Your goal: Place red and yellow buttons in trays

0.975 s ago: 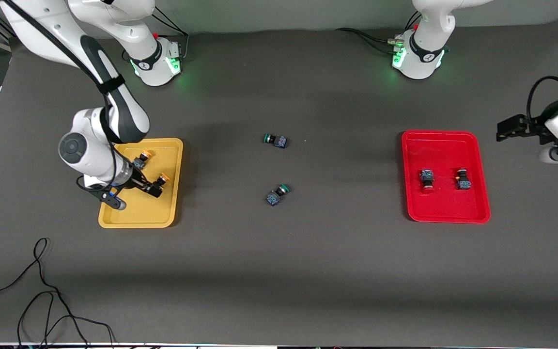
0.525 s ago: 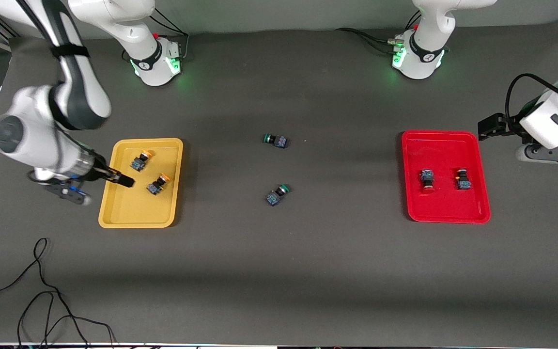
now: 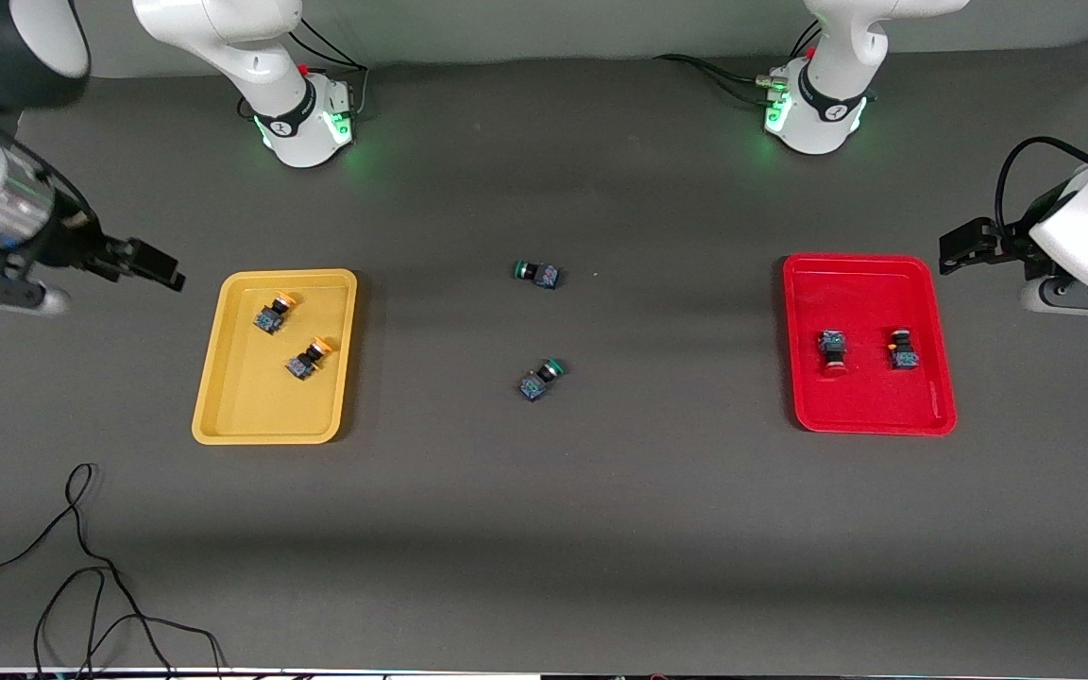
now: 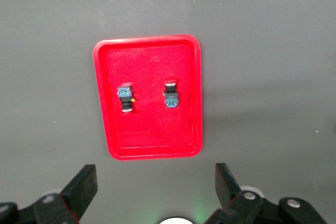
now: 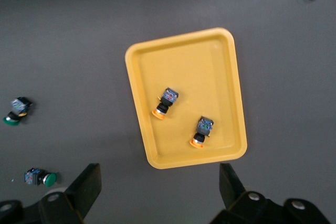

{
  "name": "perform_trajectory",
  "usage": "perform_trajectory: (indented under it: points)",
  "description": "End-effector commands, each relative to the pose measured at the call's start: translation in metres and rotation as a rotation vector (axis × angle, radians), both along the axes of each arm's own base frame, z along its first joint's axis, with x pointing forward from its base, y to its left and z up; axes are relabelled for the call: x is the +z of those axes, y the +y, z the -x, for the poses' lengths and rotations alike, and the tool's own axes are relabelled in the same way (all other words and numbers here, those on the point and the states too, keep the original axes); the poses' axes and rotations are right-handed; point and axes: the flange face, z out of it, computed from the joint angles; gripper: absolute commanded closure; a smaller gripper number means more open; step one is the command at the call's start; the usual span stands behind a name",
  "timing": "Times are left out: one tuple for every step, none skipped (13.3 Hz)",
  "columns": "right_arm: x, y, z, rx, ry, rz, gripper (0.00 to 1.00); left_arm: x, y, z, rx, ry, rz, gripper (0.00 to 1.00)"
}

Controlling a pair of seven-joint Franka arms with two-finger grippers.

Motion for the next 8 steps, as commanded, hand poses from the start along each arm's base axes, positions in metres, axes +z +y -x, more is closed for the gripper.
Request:
perform_trajectory:
  points:
    - [0.0280, -0.0074, 0.0094, 0.120, -0.051, -0.004, 0.00, 0.0062, -0.0028, 0.0016, 0.008, -0.002, 0.009, 0.00]
    - [0.0339, -0.0134, 0.0071, 0.119, -0.059, -0.004, 0.00, 0.0070, -0.0028, 0.0020, 0.008, -0.004, 0.009, 0.00]
    - [0.0374, -0.0120, 0.0040, 0.131, -0.061, 0.000, 0.00, 0.0070, -0.0028, 0.0020, 0.007, -0.004, 0.009, 0.00]
    - [0.0379, -0.0103, 0.0011, 0.134, -0.061, 0.003, 0.00, 0.0055, -0.0053, 0.0019, 0.004, -0.001, 0.009, 0.00]
    - [0.0370, -0.0115, 0.0001, 0.138, -0.058, 0.024, 0.00, 0.0055, -0.0075, 0.0020, 0.002, -0.001, 0.005, 0.00]
    - [0.0369, -0.0119, 0.0001, 0.145, -0.057, 0.046, 0.00, 0.0059, -0.0068, 0.0013, 0.003, -0.007, 0.006, 0.00]
    - [0.0367, -0.0096, 0.0003, 0.145, -0.055, 0.047, 0.00, 0.0083, -0.0068, 0.0006, 0.003, -0.015, 0.006, 0.00]
    - [0.0353, -0.0071, 0.0000, 0.141, -0.052, 0.048, 0.00, 0.0067, -0.0076, 0.0004, 0.002, -0.012, 0.006, 0.00]
